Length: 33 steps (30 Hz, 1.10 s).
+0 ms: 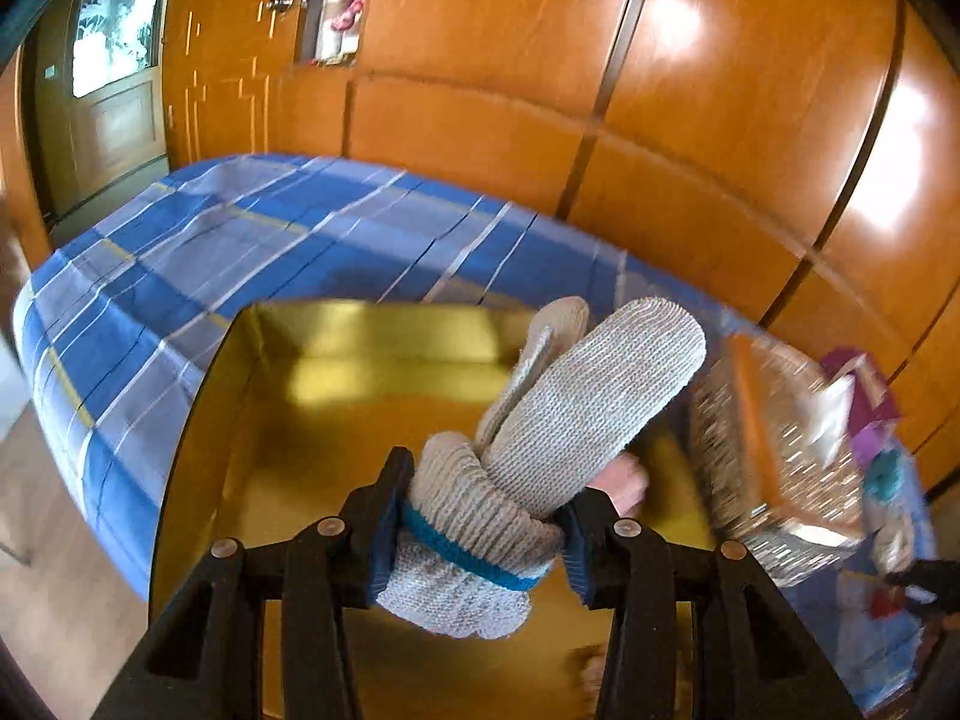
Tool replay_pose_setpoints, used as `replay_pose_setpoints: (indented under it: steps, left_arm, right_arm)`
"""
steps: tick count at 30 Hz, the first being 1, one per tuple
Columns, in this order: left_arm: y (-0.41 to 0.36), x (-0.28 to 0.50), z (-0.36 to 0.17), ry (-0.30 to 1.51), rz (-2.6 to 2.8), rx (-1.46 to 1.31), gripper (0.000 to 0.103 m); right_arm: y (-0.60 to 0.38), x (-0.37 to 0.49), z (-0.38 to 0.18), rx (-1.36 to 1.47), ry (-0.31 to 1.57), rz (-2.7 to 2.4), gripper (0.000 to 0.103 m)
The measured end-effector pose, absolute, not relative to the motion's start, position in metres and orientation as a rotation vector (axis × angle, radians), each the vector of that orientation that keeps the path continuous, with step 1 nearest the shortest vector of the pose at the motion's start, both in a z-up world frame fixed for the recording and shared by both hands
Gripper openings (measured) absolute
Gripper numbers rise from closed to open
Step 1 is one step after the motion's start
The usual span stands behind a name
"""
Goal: Organize soft objects
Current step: 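Drop the white glove in the gold tray while the right tool grasps the red plush, then lift the red plush with the right tool toward the gold tray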
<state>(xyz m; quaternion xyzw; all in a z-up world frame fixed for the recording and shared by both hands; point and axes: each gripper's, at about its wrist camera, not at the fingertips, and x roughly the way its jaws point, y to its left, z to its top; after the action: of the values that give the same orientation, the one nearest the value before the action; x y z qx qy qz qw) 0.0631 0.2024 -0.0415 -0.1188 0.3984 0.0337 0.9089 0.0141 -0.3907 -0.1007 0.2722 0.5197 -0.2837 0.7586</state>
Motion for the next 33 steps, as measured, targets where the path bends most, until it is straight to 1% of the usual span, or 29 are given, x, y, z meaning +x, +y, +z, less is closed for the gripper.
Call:
replay_pose_setpoints:
  steps: [1, 2, 5, 10, 12, 13, 15, 16, 25, 33]
  left_arm:
    - [0.203, 0.066, -0.047, 0.839, 0.081, -0.242, 0.046]
    - [0.201, 0.067, -0.054, 0.86, 0.091, -0.234, 0.046]
    - [0.196, 0.072, -0.066, 0.874, 0.135, -0.174, 0.047]
    - [0.179, 0.062, -0.061, 0.806, 0.147, -0.07, 0.048]
    - [0.173, 0.057, -0.057, 0.779, 0.148, -0.037, 0.05]
    - [0.172, 0.057, -0.055, 0.769, 0.148, -0.026, 0.052]
    - [0.17, 0.053, -0.049, 0.74, 0.15, -0.014, 0.062]
    - [0.17, 0.051, -0.045, 0.727, 0.149, -0.011, 0.062]
    - [0.159, 0.032, -0.018, 0.644, 0.141, 0.044, 0.064]
    - [0.137, 0.016, -0.003, 0.576, 0.122, 0.157, 0.066]
  right_arm:
    - [-0.388, 0.014, -0.1, 0.577, 1.13, -0.614, 0.044]
    - [-0.384, 0.015, -0.101, 0.56, 1.134, -0.607, 0.041]
    - [-0.374, 0.016, -0.104, 0.506, 1.147, -0.607, 0.04]
    - [-0.365, 0.016, -0.108, 0.468, 1.138, -0.627, 0.041]
    - [-0.36, 0.016, -0.11, 0.44, 1.135, -0.631, 0.042]
    - [-0.358, 0.019, -0.108, 0.425, 1.132, -0.634, 0.042]
    - [-0.351, 0.018, -0.108, 0.381, 1.122, -0.639, 0.042]
    - [-0.351, 0.02, -0.108, 0.369, 1.121, -0.639, 0.042]
    - [-0.333, 0.016, -0.104, 0.314, 1.109, -0.609, 0.04]
    - [-0.318, 0.011, -0.104, 0.305, 1.077, -0.527, 0.039]
